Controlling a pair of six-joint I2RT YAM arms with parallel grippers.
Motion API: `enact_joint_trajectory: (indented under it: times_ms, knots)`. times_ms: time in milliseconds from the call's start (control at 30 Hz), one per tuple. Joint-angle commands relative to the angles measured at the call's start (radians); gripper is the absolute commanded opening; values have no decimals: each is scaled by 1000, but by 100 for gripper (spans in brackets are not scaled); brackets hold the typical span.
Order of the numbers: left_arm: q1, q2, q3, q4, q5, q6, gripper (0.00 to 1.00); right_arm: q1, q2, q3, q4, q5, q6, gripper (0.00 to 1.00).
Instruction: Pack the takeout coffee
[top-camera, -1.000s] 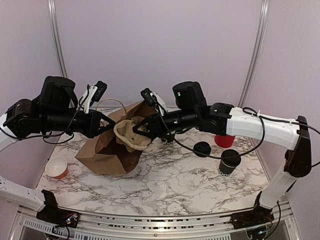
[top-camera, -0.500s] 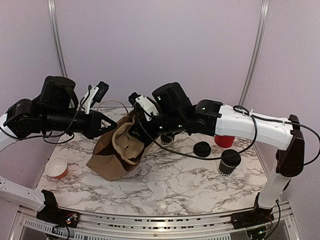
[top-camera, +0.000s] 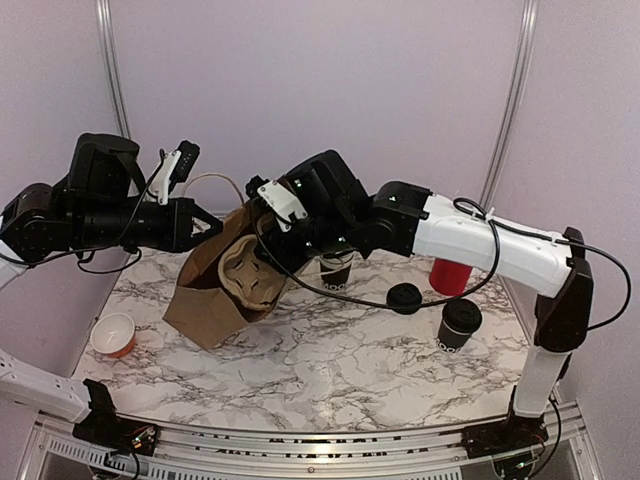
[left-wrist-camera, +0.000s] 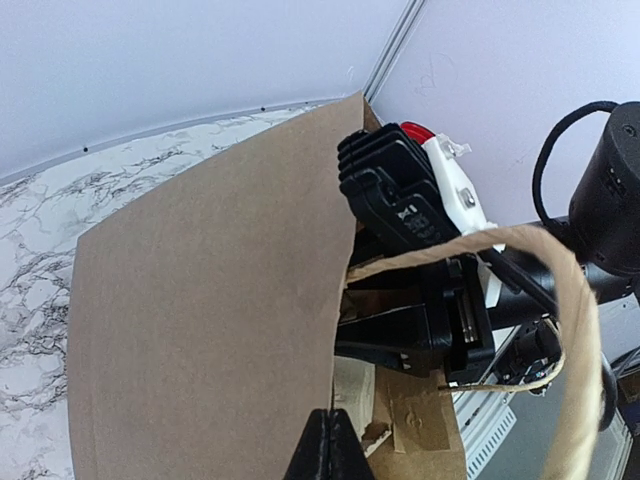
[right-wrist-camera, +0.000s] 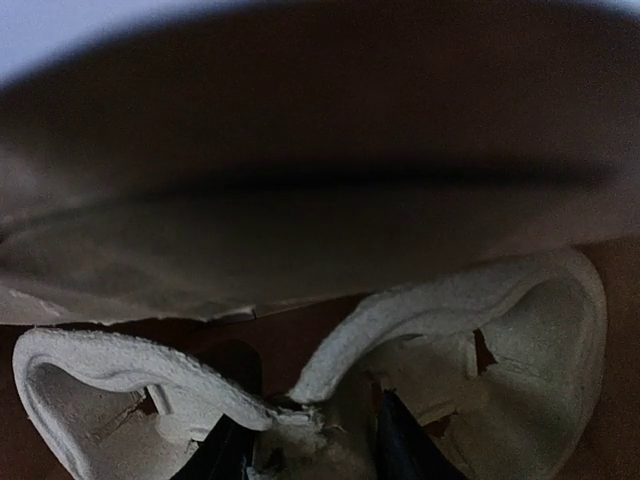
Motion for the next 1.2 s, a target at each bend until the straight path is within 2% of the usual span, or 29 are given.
enact_joint_trajectory:
  times_ms: [0, 200, 467, 533, 700, 967, 1167]
  knots:
    - [12, 13, 45, 35, 4, -87, 0, 5, 41, 158, -166, -21, 18, 40]
    - [44, 13, -20, 143, 98, -168, 0, 11, 78, 271, -261, -6, 19, 42]
    - [96, -9, -90, 215, 171, -217, 0, 11, 96, 285, -308, 8, 19, 44]
    - [107, -14, -104, 226, 182, -225, 0, 12, 96, 289, -310, 12, 17, 48]
    - [129, -23, -125, 235, 194, -232, 0, 11, 88, 299, -305, 16, 14, 64]
    - [164, -43, -155, 234, 190, -250, 0, 13, 41, 305, -253, 0, -1, 67]
    - [171, -51, -175, 228, 173, -251, 0, 14, -34, 254, -131, -34, -22, 75]
